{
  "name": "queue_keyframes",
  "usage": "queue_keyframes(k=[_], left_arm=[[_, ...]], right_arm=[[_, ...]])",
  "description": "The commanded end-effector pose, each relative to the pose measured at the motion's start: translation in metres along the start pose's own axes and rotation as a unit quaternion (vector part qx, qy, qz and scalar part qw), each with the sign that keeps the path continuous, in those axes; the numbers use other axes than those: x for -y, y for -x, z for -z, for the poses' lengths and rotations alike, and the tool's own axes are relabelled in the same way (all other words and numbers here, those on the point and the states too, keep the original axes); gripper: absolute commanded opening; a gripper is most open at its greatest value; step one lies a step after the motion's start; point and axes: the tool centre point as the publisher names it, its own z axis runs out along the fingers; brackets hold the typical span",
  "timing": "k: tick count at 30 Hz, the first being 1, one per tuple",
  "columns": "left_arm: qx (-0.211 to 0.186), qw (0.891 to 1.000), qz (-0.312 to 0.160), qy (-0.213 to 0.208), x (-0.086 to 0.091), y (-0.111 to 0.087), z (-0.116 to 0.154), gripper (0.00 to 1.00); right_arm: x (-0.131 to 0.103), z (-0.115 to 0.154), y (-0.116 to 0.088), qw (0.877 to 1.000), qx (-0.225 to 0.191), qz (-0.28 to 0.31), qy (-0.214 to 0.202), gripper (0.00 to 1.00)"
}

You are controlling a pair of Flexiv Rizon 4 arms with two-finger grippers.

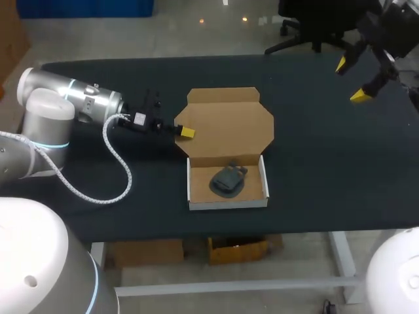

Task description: Assemble the packaging by folding the flat box into shape, placing the metal phone stand inside, and closing the box properly

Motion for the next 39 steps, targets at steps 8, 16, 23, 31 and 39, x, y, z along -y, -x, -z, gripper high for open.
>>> queue_keyframes(k=[8, 16, 23, 31, 39], left_arm=[[-0.002, 1.000, -0.017, -0.004, 0.001, -0.002, 0.000, 0.06], [-0.006, 1.000, -0.030, -0.006, 0.001, -0.003, 0.001, 0.00], [-0.012, 0.997, -0.071, -0.005, -0.003, -0.009, 0.004, 0.00], [-0.014, 0.997, -0.077, -0.003, -0.004, -0.011, 0.005, 0.00], [-0.014, 0.997, -0.077, -0.003, -0.004, -0.011, 0.005, 0.00]], right_arm=[[-0.004, 0.001, 0.002, 1.000, -0.004, 0.002, -0.004, 1.00], [-0.006, 0.001, 0.002, 1.000, -0.005, 0.003, -0.006, 1.00], [-0.010, 0.002, 0.003, 1.000, -0.007, 0.006, -0.008, 1.00], [-0.019, 0.000, 0.010, 1.000, -0.011, 0.014, -0.014, 1.00], [-0.032, -0.001, 0.024, 0.999, -0.002, -0.011, -0.040, 1.00]])
